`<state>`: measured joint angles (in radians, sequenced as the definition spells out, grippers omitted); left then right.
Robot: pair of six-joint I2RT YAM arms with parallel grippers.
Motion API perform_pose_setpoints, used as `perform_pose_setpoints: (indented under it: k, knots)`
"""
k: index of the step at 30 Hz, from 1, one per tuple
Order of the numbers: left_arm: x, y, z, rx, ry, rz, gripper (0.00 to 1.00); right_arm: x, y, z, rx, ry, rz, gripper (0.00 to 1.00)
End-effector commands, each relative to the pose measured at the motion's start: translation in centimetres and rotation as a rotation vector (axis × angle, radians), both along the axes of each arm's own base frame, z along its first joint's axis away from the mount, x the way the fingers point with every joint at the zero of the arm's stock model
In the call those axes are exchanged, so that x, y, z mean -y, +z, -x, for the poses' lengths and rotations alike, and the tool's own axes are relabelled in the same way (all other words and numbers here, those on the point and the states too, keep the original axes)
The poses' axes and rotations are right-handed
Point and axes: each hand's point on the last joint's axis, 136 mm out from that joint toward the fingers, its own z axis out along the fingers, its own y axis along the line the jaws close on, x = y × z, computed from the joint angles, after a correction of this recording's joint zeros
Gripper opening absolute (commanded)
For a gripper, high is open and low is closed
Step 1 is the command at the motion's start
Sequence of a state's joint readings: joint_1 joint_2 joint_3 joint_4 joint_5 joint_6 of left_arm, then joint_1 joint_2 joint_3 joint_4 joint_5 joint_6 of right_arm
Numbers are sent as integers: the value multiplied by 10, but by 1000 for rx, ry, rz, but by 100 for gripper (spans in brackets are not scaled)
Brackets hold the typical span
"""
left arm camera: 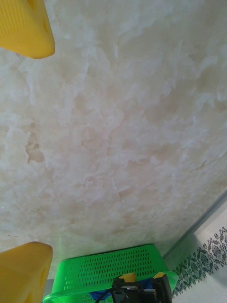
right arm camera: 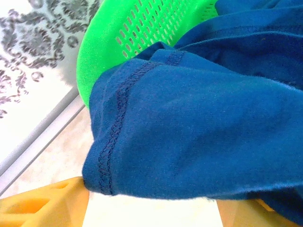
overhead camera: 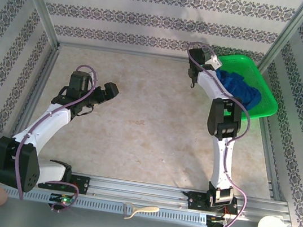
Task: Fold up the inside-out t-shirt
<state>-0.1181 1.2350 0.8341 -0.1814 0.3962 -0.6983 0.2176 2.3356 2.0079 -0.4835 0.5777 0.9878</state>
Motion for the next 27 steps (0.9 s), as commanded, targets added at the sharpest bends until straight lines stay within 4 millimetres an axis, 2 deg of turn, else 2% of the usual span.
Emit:
perform_pose_setpoints:
  k: [1, 4, 6, 8, 10, 12, 15, 18, 21, 25, 27]
  knots:
    - [7, 11, -4, 33, -2, 42, 99, 12, 31, -2, 82, 35, -67, 71]
    - [8, 11, -4, 32, -1, 49, 99, -24, 42, -13, 145, 248, -291, 70]
    - [8, 10, -3, 31, -3, 47, 99, -56, 64, -15, 232, 418, -448, 66]
    - [8, 9, -2, 30, -1, 47, 99, -74, 91, -7, 295, 517, -522, 65]
    - [7, 8, 0, 28, -2, 44, 99, -77, 115, 7, 329, 564, -525, 65]
    - [7, 7, 1, 28, -2, 46, 99, -62, 134, 21, 351, 547, -499, 66]
    - [10, 8, 2, 31, -10, 56, 99, -17, 131, 40, 308, 423, -430, 68]
    - [13, 9, 2, 40, -15, 72, 99, 35, 111, 59, 221, 268, -376, 72]
    - [15, 10, 1, 42, -20, 82, 99, 79, 85, 76, 116, 137, -301, 78]
    - [16, 12, 1, 45, -27, 87, 99, 120, 48, 96, -17, -5, -252, 85]
    - [17, 13, 2, 47, -30, 88, 99, 133, 32, 104, -57, -58, -250, 87]
